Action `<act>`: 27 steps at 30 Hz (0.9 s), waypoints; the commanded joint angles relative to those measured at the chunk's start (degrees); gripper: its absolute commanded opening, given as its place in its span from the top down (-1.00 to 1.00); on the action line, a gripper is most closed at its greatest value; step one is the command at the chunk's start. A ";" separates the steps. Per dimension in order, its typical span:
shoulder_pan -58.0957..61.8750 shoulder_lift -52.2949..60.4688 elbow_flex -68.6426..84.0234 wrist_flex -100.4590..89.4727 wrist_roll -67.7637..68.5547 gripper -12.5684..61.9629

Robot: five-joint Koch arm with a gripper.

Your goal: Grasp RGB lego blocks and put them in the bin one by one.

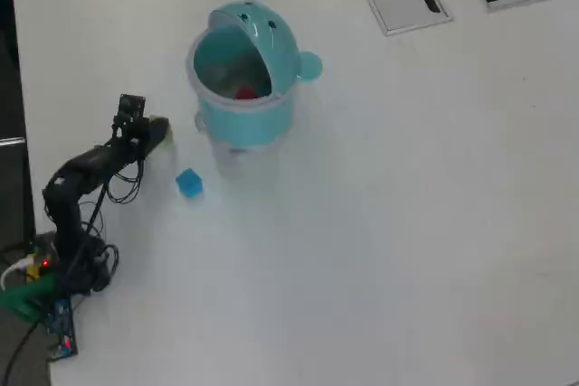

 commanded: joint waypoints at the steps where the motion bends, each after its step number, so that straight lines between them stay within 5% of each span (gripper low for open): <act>1: 0.00 -0.18 -5.62 -0.35 -2.29 -0.21; 16: 2.81 -5.27 -6.86 0.62 -3.87 -0.21; 27: 2.20 -2.81 -2.81 -0.70 -3.43 0.14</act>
